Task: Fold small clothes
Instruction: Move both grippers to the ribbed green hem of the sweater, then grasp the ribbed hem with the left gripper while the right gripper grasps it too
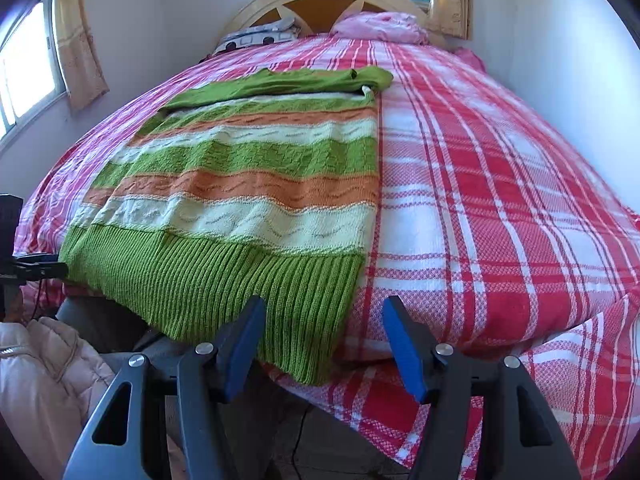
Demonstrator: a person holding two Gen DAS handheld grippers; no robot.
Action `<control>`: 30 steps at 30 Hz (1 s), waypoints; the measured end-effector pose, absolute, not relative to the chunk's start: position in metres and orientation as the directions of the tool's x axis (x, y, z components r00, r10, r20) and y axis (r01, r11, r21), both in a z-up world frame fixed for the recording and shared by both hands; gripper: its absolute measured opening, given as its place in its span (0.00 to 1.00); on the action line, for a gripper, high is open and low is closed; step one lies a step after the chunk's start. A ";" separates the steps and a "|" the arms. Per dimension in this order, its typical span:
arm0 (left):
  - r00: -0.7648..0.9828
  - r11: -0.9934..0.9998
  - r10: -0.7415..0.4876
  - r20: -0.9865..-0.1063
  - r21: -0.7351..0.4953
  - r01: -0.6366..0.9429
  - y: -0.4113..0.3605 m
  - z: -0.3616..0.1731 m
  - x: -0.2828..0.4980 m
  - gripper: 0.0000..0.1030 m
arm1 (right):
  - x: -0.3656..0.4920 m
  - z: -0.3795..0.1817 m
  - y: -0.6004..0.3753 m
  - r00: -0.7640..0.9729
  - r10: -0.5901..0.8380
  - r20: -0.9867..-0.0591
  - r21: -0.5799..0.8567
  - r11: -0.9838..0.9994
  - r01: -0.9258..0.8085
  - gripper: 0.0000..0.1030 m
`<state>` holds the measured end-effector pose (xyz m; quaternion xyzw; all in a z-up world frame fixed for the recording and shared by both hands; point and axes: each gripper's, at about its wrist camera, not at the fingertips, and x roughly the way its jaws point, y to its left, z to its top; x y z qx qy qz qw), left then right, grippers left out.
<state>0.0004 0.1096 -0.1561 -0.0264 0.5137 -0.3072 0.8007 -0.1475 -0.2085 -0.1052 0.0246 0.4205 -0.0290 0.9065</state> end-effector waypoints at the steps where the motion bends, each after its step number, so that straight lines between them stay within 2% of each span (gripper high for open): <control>1: 0.292 0.817 -0.508 -0.810 -0.345 0.463 0.109 -0.157 -0.001 0.54 | -0.147 -0.106 -0.207 0.641 -0.030 -0.767 0.013 0.998 0.063 0.60; 2: 0.299 0.819 -0.507 -0.808 -0.344 0.459 0.110 -0.157 -0.001 0.51 | -0.147 -0.106 -0.205 0.637 -0.030 -0.771 0.003 0.999 0.051 0.57; 3: 0.303 0.821 -0.508 -0.806 -0.347 0.452 0.111 -0.156 -0.001 0.47 | -0.147 -0.107 -0.201 0.636 -0.035 -0.771 -0.013 0.999 0.039 0.48; 4: 0.306 0.825 -0.507 -0.806 -0.350 0.444 0.112 -0.156 0.000 0.38 | -0.147 -0.107 -0.199 0.638 -0.042 -0.769 -0.032 0.999 0.027 0.40; 5: 0.305 0.827 -0.509 -0.805 -0.359 0.433 0.114 -0.156 0.001 0.30 | -0.146 -0.107 -0.198 0.637 -0.052 -0.769 -0.048 0.999 0.023 0.26; 6: 0.301 0.824 -0.518 -0.801 -0.373 0.426 0.118 -0.156 0.002 0.28 | -0.146 -0.107 -0.197 0.635 -0.057 -0.770 -0.058 0.998 0.020 0.20; 9: 0.296 0.813 -0.536 -0.791 -0.388 0.434 0.122 -0.153 0.000 0.18 | -0.146 -0.105 -0.204 0.627 0.001 -0.779 0.010 1.000 0.011 0.10; 12: 0.303 0.812 -0.524 -0.796 -0.359 0.460 0.119 -0.145 -0.004 0.16 | -0.146 -0.099 -0.214 0.626 0.065 -0.777 0.106 0.994 0.028 0.08; 16: 0.283 0.788 -0.567 -0.774 -0.410 0.459 0.125 -0.136 -0.002 0.12 | -0.147 -0.080 -0.224 0.670 0.178 -0.721 0.259 0.966 0.021 0.07; 19: 0.282 0.777 -0.574 -0.769 -0.403 0.483 0.122 -0.126 -0.004 0.12 | -0.148 -0.069 -0.227 0.694 0.242 -0.678 0.348 0.938 0.012 0.06; 30: 0.350 0.788 -0.580 -0.736 -0.398 0.470 0.113 -0.112 0.002 0.11 | -0.141 -0.076 -0.233 0.691 0.249 -0.679 0.377 0.925 0.036 0.06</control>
